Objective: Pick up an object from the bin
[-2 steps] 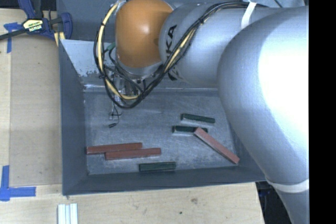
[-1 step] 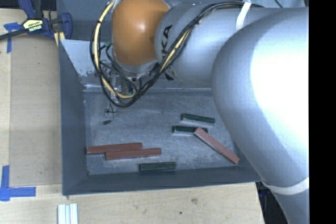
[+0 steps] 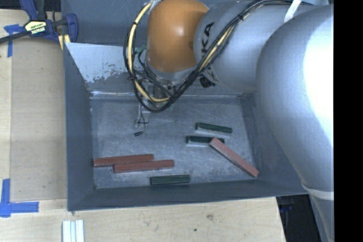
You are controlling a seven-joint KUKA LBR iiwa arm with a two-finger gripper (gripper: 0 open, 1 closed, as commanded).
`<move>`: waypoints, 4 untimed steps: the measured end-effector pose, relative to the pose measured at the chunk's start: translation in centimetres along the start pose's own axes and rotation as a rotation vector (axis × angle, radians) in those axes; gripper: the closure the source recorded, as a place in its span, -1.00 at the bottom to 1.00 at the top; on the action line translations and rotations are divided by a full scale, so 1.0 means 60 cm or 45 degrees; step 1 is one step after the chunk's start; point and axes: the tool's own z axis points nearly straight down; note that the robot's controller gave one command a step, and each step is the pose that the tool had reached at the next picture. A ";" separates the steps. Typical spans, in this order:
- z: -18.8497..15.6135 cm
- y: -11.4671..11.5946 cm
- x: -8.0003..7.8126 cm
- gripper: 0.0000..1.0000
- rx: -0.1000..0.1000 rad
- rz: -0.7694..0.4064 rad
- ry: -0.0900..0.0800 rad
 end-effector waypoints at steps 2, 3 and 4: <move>0.068 -0.066 0.002 1.00 0.001 0.182 0.003; 0.068 -0.066 0.002 1.00 0.001 0.183 0.003; -0.034 -0.091 0.047 1.00 0.003 0.209 0.008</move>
Offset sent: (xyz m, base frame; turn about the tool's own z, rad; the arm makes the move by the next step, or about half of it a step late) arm -0.0026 -0.0392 -0.0409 0.1439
